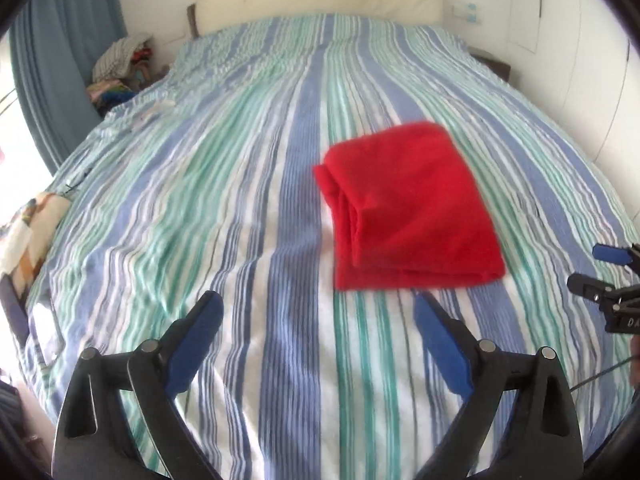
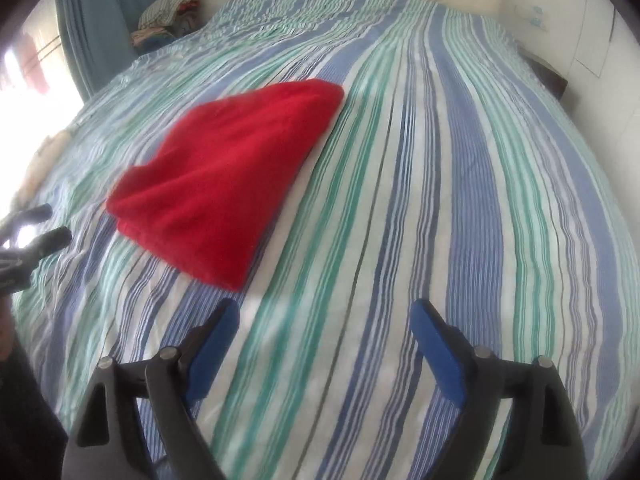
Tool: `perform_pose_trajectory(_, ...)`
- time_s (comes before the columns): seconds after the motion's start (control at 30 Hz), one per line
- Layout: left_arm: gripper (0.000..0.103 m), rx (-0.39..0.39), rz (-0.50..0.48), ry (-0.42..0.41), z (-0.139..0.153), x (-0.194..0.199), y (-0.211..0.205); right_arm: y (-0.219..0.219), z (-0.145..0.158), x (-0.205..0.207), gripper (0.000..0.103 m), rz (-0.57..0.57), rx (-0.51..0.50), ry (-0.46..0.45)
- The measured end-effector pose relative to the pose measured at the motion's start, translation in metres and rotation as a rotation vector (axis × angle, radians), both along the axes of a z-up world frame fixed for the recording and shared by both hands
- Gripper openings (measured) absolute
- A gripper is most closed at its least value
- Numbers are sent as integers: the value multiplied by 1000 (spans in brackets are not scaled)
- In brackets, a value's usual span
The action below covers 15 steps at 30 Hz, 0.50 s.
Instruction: Fold small clothes
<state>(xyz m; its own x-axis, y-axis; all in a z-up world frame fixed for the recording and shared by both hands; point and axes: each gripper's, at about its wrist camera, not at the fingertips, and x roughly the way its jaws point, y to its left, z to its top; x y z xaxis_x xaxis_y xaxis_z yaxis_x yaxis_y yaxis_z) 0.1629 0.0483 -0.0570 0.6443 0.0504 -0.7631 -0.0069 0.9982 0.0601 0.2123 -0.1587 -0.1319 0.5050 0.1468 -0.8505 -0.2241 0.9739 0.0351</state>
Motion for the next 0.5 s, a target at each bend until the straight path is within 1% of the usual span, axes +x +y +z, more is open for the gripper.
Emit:
perform_pose_trajectory(0.03, 102, -26, 14, -9, 7, -5, 1, 0, 7, -13, 90, -8, 18, -16)
perform_pose_trajectory(0.1, 102, -73, 40, -27, 23, -19, 3, 1, 28, -40, 101, -28, 46, -61)
perform_pose_trajectory(0.17, 102, -105, 51, -40, 33, -29, 4, 3, 48, -61, 102, -50, 69, -104)
perform_pose_trajectory(0.2, 102, -101, 57, -34, 35, -32, 3, 5, 56, -69, 102, -54, 79, -119)
perform_pose_trajectory(0.23, 102, -81, 61, -17, 36, -36, 3, 10, 63, -78, 102, -60, 88, -128)
perform_pose_trajectory(0.33, 101, 17, 65, 25, 37, -50, -3, 16, 78, -96, 102, -74, 118, -129)
perform_pose_trajectory(0.43, 102, 81, 77, 1, 45, -73, -6, 25, 91, -112, 102, -45, 165, -128)
perform_pose_trajectory(0.5, 102, 100, 88, 11, 48, -81, -5, 33, 100, -121, 102, -27, 156, -139)
